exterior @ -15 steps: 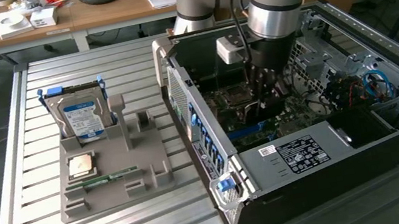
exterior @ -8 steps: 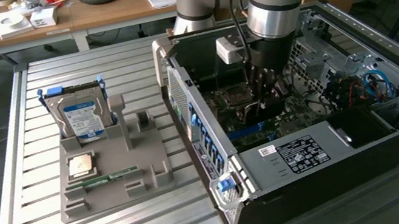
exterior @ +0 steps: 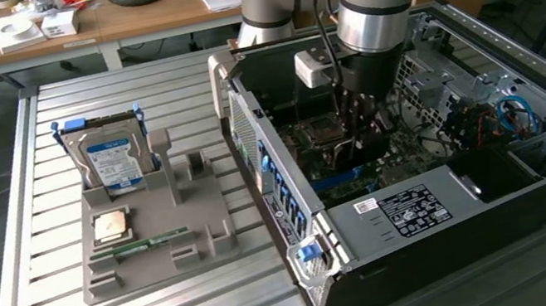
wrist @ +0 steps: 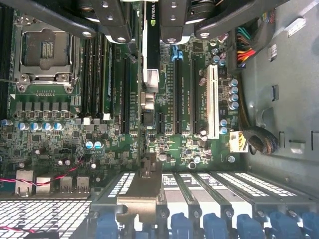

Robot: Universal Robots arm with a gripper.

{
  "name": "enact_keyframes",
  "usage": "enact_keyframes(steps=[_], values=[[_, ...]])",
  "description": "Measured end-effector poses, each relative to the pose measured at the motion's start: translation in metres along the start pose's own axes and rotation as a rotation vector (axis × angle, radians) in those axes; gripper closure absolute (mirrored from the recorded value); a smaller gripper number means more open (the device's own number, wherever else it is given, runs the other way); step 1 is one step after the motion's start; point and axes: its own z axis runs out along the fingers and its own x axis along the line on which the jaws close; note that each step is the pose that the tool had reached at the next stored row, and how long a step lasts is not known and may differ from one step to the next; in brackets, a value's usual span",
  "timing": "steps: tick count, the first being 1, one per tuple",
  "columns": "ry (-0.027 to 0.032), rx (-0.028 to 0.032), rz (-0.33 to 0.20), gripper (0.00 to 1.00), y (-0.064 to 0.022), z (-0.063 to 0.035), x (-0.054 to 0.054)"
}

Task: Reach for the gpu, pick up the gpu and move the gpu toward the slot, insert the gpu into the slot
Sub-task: 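Insert the gpu into the slot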

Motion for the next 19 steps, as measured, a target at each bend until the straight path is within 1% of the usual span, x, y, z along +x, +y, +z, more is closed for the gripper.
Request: enact_keyframes(steps=[5, 19], values=[[0.0002, -0.0001, 0.0, 0.73, 0.0024, 0.0, -0.0001], [0.0, 0.0, 0.0, 0.73, 0.0045, 0.001, -0.0002]])
